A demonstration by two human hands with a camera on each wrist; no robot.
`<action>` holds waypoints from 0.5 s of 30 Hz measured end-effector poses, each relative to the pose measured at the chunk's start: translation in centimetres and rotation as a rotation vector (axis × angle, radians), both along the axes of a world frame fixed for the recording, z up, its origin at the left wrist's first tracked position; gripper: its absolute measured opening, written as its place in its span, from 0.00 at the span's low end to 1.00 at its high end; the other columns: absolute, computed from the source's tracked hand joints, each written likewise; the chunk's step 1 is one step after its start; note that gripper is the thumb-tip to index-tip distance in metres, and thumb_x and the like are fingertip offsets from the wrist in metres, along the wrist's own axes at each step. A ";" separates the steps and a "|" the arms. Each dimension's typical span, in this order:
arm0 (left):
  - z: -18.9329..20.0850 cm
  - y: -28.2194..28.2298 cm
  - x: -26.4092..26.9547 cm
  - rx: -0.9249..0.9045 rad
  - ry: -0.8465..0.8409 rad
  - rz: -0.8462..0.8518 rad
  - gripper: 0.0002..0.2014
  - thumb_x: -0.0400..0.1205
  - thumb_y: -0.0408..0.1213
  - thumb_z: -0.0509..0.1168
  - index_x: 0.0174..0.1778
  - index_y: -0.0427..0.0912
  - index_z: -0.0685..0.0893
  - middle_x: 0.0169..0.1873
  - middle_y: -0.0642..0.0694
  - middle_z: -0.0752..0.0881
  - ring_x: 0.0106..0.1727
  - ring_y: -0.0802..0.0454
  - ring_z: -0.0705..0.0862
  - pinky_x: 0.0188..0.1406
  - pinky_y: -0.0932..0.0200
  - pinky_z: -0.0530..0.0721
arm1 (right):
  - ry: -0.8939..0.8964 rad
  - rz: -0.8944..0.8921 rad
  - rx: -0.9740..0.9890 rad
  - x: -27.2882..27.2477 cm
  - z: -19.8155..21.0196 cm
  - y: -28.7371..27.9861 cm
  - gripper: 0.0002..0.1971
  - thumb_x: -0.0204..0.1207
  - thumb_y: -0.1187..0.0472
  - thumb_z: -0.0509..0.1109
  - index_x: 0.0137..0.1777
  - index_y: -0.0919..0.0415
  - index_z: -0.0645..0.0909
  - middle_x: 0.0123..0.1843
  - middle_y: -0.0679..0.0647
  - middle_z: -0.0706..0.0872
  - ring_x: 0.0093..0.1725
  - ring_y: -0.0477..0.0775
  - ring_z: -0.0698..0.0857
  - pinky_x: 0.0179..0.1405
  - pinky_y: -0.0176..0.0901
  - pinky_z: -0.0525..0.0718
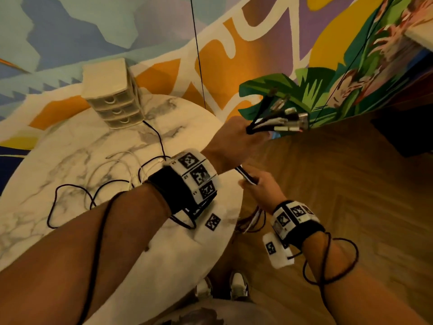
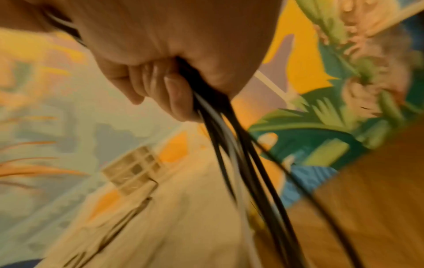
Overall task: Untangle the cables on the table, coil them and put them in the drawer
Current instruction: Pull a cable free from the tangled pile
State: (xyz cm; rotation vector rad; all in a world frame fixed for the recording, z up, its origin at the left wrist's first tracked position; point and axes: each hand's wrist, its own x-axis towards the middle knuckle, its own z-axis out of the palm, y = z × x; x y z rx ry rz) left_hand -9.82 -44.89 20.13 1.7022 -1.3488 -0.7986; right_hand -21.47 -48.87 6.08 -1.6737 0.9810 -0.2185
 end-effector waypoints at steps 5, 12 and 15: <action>5.5 -0.4 1.4 -0.200 -0.722 -0.136 0.19 0.78 0.49 0.57 0.29 0.40 0.83 0.19 0.53 0.70 0.19 0.57 0.66 0.20 0.64 0.61 | 0.299 -0.160 0.082 -4.9 -5.5 -0.8 0.19 0.79 0.60 0.66 0.27 0.58 0.68 0.24 0.51 0.69 0.25 0.51 0.68 0.25 0.42 0.63; 7.8 -0.4 2.1 -0.297 -1.032 -0.042 0.15 0.82 0.47 0.64 0.39 0.39 0.87 0.22 0.50 0.72 0.26 0.50 0.68 0.27 0.56 0.65 | 0.697 -0.153 0.128 -9.8 -11.9 -2.9 0.17 0.81 0.53 0.64 0.38 0.66 0.80 0.39 0.61 0.83 0.35 0.59 0.81 0.34 0.45 0.78; 8.9 -0.7 2.6 -0.312 -1.104 -0.040 0.18 0.83 0.48 0.61 0.38 0.38 0.85 0.22 0.47 0.74 0.24 0.48 0.71 0.31 0.53 0.70 | 0.790 -0.177 0.139 -12.0 -13.8 -3.3 0.18 0.80 0.49 0.65 0.49 0.67 0.82 0.43 0.62 0.86 0.38 0.61 0.84 0.35 0.45 0.82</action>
